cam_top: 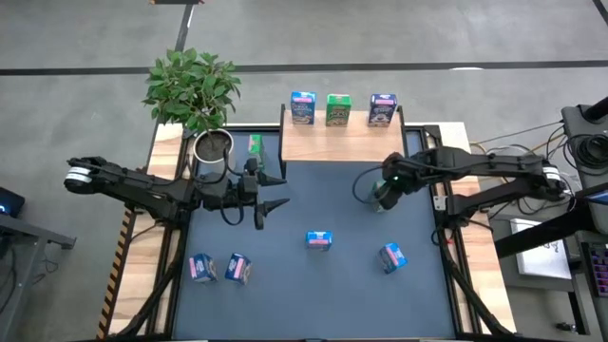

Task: Stack cereal on shelf
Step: Put the bottom green cereal box on the shelf aligned with the other green cereal box, then put the left light blue cereal box on the shelf aligned with the other light blue cereal box

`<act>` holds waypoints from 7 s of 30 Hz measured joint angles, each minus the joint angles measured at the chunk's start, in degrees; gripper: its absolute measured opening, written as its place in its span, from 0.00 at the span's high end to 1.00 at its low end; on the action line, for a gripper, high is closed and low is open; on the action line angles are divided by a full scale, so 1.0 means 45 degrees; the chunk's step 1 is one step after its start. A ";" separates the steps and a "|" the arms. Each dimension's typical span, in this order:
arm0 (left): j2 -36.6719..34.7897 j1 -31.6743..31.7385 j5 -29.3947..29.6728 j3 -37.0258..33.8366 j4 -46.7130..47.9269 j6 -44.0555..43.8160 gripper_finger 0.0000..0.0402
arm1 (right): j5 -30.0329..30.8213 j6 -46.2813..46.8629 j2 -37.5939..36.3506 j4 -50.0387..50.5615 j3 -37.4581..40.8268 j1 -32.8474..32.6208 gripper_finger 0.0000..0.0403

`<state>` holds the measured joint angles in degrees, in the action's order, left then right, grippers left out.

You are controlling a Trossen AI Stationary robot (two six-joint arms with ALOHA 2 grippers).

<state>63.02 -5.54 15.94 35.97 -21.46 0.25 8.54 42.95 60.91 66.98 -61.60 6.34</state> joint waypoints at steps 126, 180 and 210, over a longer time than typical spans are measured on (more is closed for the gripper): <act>-0.0029 0.0002 0.0000 0.0704 0.0619 0.2511 0.44 | 0.0621 -1.2852 0.6259 0.4271 -1.2657 0.3136 0.69; -0.0015 0.0001 0.0005 0.1030 0.1293 0.3173 0.44 | -0.0143 -1.4511 0.2849 -0.6883 -0.3065 0.5350 0.97; 0.0317 0.0005 0.0005 0.1025 0.1361 0.3061 0.44 | -0.0666 -1.1392 0.1195 -0.4328 -0.2688 0.2666 0.97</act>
<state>64.45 -5.52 15.97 40.58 -15.33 14.02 5.54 -8.31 66.29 47.50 -73.70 18.34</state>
